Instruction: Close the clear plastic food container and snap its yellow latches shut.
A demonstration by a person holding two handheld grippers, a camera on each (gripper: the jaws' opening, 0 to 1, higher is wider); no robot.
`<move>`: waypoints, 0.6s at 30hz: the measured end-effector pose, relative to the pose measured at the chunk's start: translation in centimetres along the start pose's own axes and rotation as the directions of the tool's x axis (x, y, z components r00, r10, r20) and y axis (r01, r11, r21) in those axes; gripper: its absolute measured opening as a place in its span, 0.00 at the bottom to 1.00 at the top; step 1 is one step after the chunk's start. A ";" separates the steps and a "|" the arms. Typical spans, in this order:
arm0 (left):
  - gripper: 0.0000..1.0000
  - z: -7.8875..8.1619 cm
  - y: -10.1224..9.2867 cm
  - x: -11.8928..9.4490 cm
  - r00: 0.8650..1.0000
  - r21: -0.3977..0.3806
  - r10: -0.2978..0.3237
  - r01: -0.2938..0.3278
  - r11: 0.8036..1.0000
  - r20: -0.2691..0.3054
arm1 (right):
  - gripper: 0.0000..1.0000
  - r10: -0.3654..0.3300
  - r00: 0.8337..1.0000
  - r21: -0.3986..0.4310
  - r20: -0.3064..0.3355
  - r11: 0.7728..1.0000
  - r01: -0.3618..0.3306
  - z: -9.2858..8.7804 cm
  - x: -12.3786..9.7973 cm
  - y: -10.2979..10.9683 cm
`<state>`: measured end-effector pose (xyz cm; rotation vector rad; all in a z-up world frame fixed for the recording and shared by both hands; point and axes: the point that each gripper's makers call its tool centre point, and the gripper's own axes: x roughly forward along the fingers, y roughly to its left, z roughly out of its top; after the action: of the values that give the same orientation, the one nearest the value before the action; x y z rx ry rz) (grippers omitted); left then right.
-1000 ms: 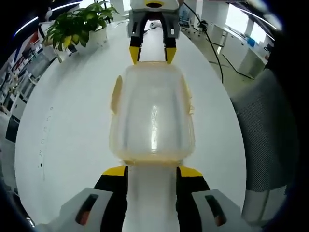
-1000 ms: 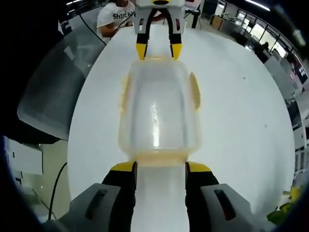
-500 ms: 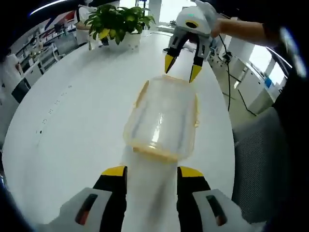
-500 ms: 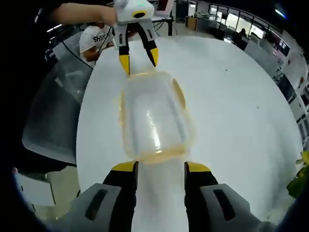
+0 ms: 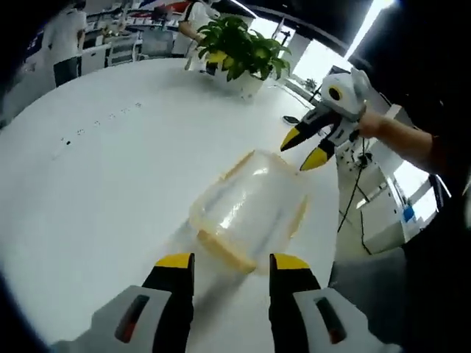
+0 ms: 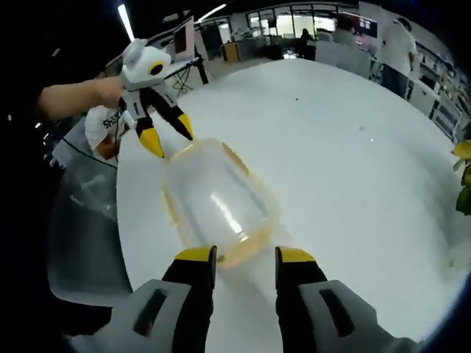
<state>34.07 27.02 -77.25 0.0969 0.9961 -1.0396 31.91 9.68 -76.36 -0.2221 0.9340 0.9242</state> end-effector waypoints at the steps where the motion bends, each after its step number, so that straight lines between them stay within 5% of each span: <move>1: 0.35 0.0 0.0 0.1 1.000 -0.018 0.000 0.000 1.000 0.008 | 0.28 -0.005 1.000 0.018 0.006 1.000 0.005 -0.1 0.1 0.0; 10: 0.30 0.3 -0.4 0.5 0.998 -0.070 0.017 -0.013 0.997 0.053 | 0.24 0.014 1.000 0.122 0.024 0.992 -0.017 -0.5 0.6 0.8; 18: 0.21 -0.7 -1.1 1.3 1.000 -0.083 0.015 -0.014 0.996 0.010 | 0.22 0.046 0.999 0.136 -0.001 0.990 -0.046 -0.2 1.1 1.1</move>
<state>32.96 25.94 -78.19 0.0306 1.0256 -0.9831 31.21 10.85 -77.10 -0.0868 1.0056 0.8987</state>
